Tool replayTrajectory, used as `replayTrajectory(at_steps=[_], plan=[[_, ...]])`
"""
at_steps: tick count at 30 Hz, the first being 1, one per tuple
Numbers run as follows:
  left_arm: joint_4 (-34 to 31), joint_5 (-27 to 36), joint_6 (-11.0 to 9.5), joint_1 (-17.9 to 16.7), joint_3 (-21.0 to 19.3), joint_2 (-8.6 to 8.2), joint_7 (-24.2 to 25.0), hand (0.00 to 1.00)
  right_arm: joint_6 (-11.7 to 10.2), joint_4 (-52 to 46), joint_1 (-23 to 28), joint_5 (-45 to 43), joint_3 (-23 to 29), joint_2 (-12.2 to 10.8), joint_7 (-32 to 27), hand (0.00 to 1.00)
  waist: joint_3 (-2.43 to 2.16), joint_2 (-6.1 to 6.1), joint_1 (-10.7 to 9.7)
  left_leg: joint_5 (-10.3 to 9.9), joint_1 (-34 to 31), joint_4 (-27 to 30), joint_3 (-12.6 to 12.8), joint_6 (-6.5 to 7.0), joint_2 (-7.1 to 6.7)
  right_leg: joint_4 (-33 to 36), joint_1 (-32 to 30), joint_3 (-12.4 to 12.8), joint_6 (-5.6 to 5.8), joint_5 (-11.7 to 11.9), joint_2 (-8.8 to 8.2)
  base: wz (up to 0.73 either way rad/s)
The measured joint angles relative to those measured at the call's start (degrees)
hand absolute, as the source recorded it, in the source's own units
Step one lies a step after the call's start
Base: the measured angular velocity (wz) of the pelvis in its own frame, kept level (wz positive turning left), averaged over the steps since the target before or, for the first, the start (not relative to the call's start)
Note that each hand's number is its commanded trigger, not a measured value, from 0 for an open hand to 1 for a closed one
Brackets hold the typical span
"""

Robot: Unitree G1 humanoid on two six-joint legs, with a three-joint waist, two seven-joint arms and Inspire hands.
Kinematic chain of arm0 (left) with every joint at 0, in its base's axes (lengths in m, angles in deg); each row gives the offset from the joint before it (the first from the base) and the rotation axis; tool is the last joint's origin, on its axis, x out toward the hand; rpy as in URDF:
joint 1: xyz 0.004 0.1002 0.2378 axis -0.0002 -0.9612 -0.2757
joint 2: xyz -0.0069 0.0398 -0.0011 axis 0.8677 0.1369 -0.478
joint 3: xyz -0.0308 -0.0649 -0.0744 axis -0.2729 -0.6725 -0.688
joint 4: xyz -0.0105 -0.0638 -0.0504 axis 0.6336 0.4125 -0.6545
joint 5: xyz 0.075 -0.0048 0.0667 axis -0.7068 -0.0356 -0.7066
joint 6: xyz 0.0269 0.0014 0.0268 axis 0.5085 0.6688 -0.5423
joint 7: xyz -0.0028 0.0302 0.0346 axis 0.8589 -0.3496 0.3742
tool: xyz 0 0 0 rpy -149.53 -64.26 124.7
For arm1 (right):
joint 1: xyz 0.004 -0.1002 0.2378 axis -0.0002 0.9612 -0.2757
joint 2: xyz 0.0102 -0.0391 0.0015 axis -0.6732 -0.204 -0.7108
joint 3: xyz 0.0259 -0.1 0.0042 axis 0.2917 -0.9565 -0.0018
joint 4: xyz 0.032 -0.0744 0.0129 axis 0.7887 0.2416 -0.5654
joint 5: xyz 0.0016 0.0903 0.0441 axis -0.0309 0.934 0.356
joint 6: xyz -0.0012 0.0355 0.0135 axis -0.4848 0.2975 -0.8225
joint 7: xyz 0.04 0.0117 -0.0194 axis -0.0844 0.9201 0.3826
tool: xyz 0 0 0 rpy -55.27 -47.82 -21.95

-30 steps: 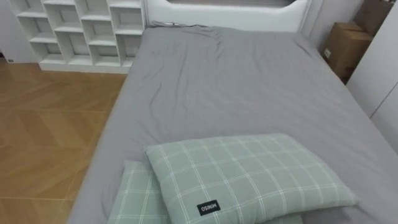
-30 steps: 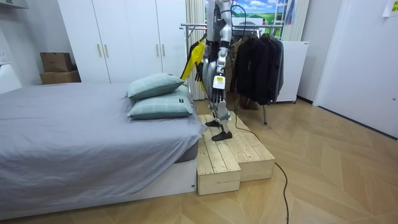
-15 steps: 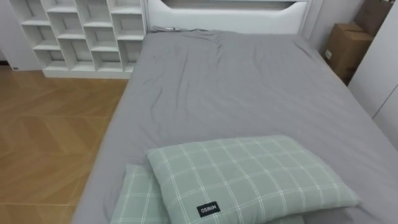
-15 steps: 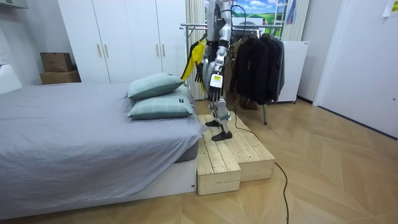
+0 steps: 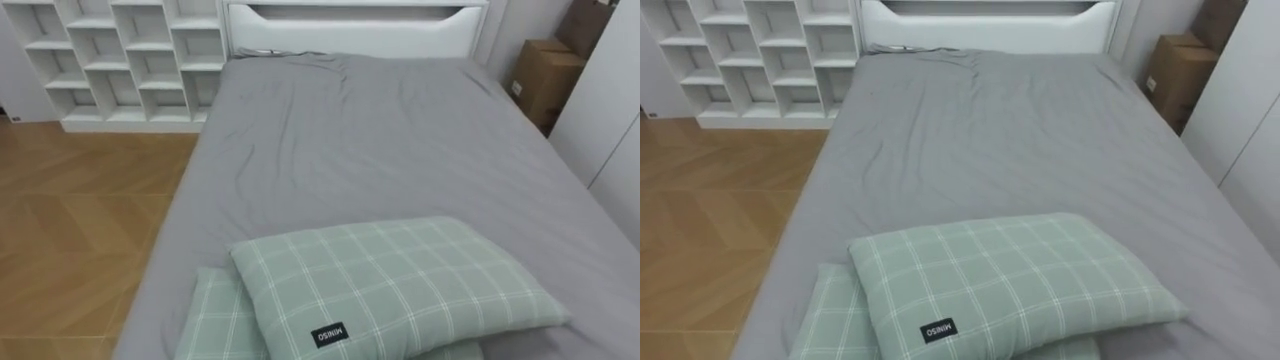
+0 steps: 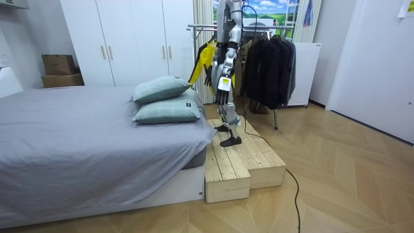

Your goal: Hang clothes

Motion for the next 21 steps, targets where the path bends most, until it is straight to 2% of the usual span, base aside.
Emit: replayTrajectory(at_steps=[8, 21], plan=[[0.10, -0.05, -0.82, -0.23, -0.05, 0.00, 0.03, 0.00, -0.08, 0.34, 0.11, -0.04, 0.04, 0.01, 0.64, 0.00, 0.14, -0.08, 0.03, 0.00, 0.17, 0.01, 0.00, 0.00, 0.00, -0.01, 0.01, 0.05, 0.00, 0.00, 0.00, 0.00], [0.12, 1.54, -0.75, -0.20, 0.03, 0.08, 0.22, 0.00, 0.48, 0.17, -0.01, 0.40, -0.42, -0.14, 1.87, 0.00, 0.23, -0.20, 0.01, 0.00, 0.15, -0.58, 0.01, 0.00, 0.00, -0.02, -0.16, 0.03, 0.00, 0.00, 0.05, 0.00]])
